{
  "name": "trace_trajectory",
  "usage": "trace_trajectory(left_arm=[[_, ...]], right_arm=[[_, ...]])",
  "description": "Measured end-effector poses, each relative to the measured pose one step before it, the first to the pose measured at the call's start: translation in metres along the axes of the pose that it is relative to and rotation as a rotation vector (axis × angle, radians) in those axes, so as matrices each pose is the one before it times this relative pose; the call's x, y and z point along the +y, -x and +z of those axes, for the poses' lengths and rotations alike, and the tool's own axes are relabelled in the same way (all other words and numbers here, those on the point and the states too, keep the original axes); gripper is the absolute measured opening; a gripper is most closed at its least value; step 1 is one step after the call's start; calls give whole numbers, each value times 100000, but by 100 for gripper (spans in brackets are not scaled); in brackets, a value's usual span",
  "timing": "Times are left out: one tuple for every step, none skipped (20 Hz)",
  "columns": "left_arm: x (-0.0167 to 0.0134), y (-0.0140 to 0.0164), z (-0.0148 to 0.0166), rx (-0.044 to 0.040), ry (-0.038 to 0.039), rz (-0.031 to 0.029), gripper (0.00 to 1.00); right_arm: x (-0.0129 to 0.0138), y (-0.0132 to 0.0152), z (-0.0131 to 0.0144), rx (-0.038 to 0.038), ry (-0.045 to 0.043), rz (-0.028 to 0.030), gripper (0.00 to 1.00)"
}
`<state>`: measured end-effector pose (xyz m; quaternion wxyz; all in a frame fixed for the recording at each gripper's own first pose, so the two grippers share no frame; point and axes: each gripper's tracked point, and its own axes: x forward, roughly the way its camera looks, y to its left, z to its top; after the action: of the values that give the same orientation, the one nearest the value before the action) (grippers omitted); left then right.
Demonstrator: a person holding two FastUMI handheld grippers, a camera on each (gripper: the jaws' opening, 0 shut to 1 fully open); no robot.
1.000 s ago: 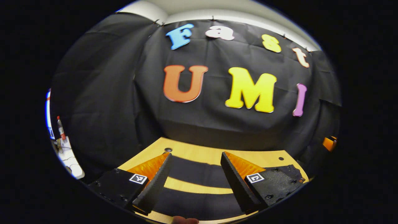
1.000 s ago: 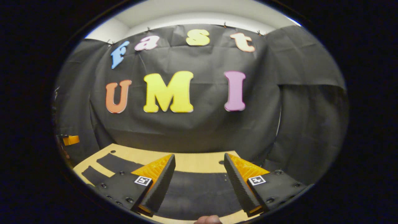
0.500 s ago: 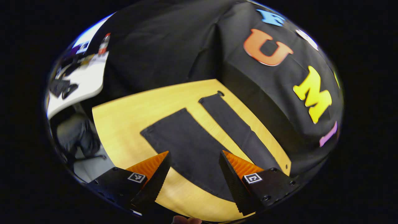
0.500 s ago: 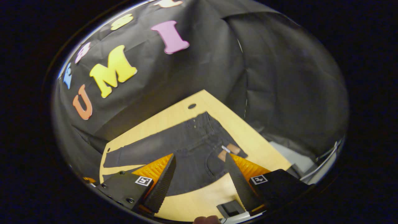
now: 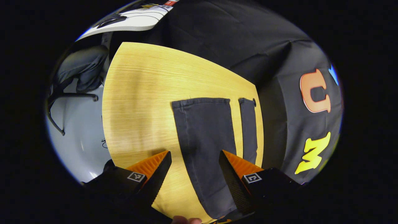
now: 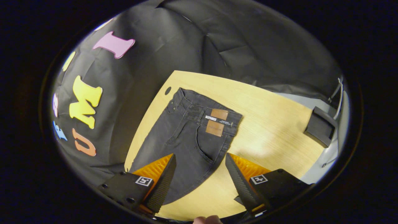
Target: Grasp the waist and the cuffs of the jeans and fold them to make the two legs overlap; first hold the waist and fold one-third of the jeans toward the cuffs, then hold the cuffs and fold the remaining one-third in the same direction to finish folding.
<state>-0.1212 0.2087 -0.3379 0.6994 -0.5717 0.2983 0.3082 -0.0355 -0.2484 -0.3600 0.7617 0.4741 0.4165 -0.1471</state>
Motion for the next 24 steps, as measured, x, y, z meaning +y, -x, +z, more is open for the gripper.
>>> trace_trajectory(left_arm=[[-28,-368,368,-142,1086,302,99],[32,-451,227,124,1096,513,99],[-398,-249,439,-470,1130,-926,100],[-183,-198,303,-297,-26,41,98],[-121,-296,194,-171,-382,149,98],[-147,-248,109,-16,-384,62,100],[-325,-73,49,83,-371,-319,98],[-229,-196,88,-150,-225,-637,98],[-129,-91,62,108,-21,-681,98],[-96,-89,137,-181,183,-314,98],[-194,-254,109,95,-116,-47,98],[-161,-65,-36,266,-546,-176,100],[-130,-148,17,17,-538,-269,98],[-253,-125,-27,-70,-315,-166,98],[-113,-271,90,91,-87,-237,99],[-129,-53,0,216,-1,-69,98],[-32,-43,23,267,-27,34,98],[-11,92,-35,471,271,-154,100],[26,108,49,-55,826,-457,98],[17,2,29,-272,1205,-533,98],[-11,-86,141,-121,1165,-451,98],[-79,-99,36,206,557,-377,98],[-115,15,54,638,-97,-289,98],[-173,-145,-21,507,-294,-383,98]], right_arm=[[-284,-486,50,537,-718,-476,98],[-297,-517,110,960,-1567,-1099,98],[-310,-674,467,260,-2231,-329,98],[-151,-525,125,37,-2296,-300,98],[-161,-372,459,-351,-1909,130,98],[-211,-305,471,-370,-1355,-336,98],[-363,-517,306,-175,-1268,-801,98],[-237,-583,215,-143,-1765,-268,98],[203,-271,484,-884,-1813,1024,92],[-130,47,126,-216,-1327,316,92],[-178,-114,193,-286,-282,46,92],[33,-120,53,77,-209,443,92],[84,83,-10,-61,-591,160,95],[239,-59,107,-70,-1298,703,95],[205,-123,42,-108,-1868,647,96],[10,-152,-172,1392,-1395,-414,98],[-340,129,-479,627,-709,-893,92],[-275,232,-182,-124,-438,-561,92],[6,17,-446,-290,-1186,380,92],[-241,326,-224,-490,-2333,679,92],[28,-15,184,-610,-2812,1198,98],[219,-399,169,-426,-2947,1541,95],[376,-420,177,-180,-1774,1025,95],[306,-541,31,458,-90,971,92]])
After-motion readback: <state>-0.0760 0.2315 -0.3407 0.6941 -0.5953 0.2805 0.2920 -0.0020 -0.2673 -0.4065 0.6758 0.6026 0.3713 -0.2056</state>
